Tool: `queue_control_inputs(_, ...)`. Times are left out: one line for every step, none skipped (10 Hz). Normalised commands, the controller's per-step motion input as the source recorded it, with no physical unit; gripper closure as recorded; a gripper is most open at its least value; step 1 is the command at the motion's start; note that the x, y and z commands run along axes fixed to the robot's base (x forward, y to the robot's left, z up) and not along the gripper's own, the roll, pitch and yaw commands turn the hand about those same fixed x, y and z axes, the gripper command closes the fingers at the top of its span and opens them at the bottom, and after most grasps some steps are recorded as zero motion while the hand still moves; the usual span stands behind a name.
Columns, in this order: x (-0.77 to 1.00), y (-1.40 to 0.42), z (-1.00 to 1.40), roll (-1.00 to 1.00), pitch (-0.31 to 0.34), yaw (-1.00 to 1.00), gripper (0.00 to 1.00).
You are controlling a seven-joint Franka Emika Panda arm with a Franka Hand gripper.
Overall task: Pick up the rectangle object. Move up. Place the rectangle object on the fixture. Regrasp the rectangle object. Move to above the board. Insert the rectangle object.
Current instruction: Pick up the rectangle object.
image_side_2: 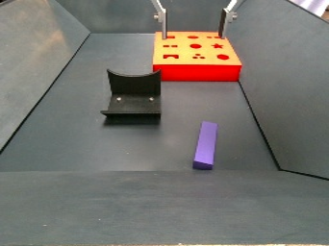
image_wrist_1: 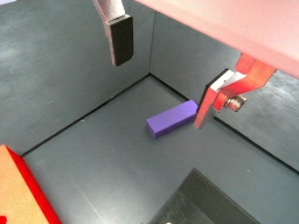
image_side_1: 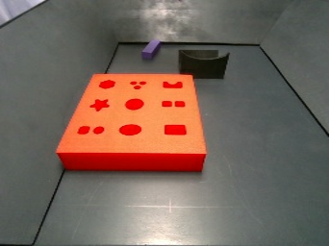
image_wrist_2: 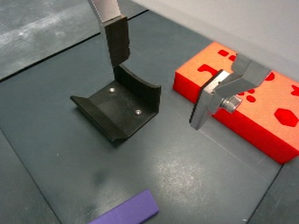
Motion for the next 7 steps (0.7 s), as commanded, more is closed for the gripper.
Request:
queue_control_inputs(0.11, 0.57, -0.62, -0.22, 0.143, 0.0, 0.0)
queue_control_inputs(0.06, 0.71, -0.59, -0.29, 0.059, -0.06, 0.0)
queue_control_inputs(0.09, 0.68, -0.57, -0.31, 0.04, -0.08, 0.0)
queue_control_inputs(0.13, 0.65, -0.53, -0.33, 0.014, -0.1, 0.0)
queue_control_inputs(0.12, 0.65, -0.54, -0.33, 0.019, -0.1, 0.0)
queue_control_inputs(0.12, 0.65, -0.53, -0.33, 0.017, -0.1, 0.0)
queue_control_inputs(0.11, 0.66, -0.54, -0.33, 0.021, -0.1, 0.0)
